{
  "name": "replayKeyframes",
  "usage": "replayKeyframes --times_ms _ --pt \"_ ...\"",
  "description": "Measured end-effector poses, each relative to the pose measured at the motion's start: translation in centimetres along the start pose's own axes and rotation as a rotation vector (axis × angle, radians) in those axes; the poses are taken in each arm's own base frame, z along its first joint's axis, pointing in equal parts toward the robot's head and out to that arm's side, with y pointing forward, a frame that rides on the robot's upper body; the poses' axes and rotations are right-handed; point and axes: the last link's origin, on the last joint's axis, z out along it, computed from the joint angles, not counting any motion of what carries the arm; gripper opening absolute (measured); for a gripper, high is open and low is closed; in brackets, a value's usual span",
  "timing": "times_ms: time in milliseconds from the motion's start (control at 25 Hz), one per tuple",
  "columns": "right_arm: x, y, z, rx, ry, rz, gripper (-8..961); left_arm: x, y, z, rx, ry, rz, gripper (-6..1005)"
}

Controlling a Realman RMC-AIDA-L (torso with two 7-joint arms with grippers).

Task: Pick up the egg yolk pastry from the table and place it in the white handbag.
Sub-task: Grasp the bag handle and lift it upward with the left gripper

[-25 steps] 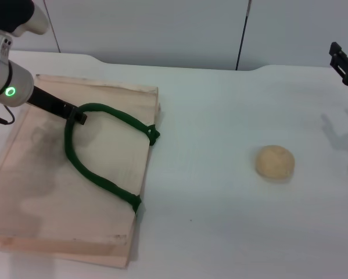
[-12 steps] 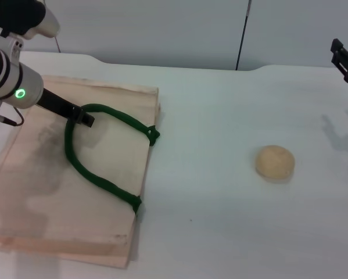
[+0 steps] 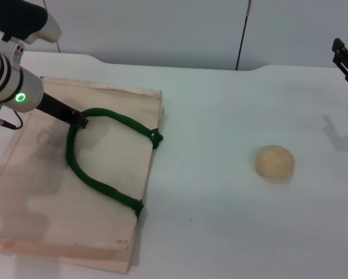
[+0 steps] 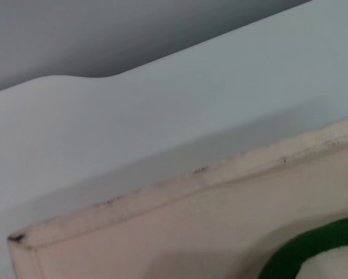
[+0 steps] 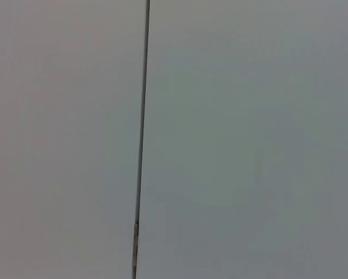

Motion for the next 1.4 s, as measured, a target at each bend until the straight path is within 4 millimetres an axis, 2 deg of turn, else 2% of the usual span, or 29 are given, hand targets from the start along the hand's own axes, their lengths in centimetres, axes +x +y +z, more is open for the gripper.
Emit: replayKeyframes --times_ms 240,400,600,880,1160,1400 --pt "0.2 -0.1 -0.1 0.005 0.009 -0.004 572 0.3 0.5 -0.1 -0.027 0.023 0.029 154" --pt "0.4 0.0 -0.1 0.002 0.015 -0.010 572 0.8 0.7 -1.0 -0.050 0.063 0.042 132" --pt "0.5 0.0 -0.1 -0.001 0.021 -0.019 572 1.5 1.1 -4.1 -0.102 0.167 0.057 124" --pt "0.8 0.1 -0.2 -0.012 0.039 -0.051 572 1.4 1.8 -7.9 -0.143 0.244 0.073 121" --pt "1.1 -0.2 0.0 0.012 0.070 -0.052 575 1.9 2.3 -12.5 -0.085 0.318 0.112 121" --pt "1.7 -0.2 -0.1 0.016 0.094 -0.047 579 2.3 2.9 -15.5 -0.045 0.351 0.151 122"
